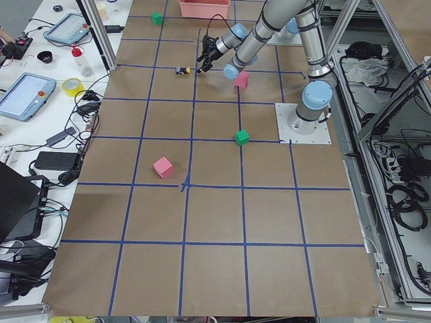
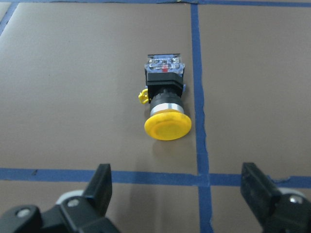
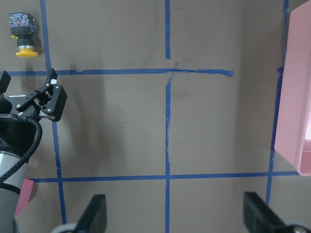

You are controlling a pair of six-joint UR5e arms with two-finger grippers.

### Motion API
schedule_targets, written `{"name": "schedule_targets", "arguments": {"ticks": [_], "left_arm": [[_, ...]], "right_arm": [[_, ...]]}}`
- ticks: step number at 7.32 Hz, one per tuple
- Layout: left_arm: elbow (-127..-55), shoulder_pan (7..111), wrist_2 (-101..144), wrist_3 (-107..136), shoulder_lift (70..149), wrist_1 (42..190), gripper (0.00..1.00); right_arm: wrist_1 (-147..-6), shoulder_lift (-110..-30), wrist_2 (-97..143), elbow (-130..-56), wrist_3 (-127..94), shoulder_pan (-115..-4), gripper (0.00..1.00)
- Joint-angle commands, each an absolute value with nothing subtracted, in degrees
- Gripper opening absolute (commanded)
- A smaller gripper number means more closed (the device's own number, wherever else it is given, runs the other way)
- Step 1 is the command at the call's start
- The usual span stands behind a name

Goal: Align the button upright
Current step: 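Lower the left gripper over the lying button and grasp its body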

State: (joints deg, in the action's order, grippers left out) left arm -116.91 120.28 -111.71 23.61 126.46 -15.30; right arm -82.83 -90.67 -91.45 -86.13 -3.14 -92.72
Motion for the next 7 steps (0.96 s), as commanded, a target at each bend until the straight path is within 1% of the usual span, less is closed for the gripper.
{"name": "schedule_targets", "arguments": {"ticks": [1,7], "left_arm": [[-114.4,120.3,-111.9,22.5,129.2,-15.0,0.94],[-114.5,116.5,-110.5,20.3,129.5,-16.6,0.94]], "right_arm": [[-81.0,-90.7,-91.9,-86.1,-3.4,-92.7,1.00],[-80.9,-90.7,-92.1,-86.1,-3.5,-92.7,1.00]]}}
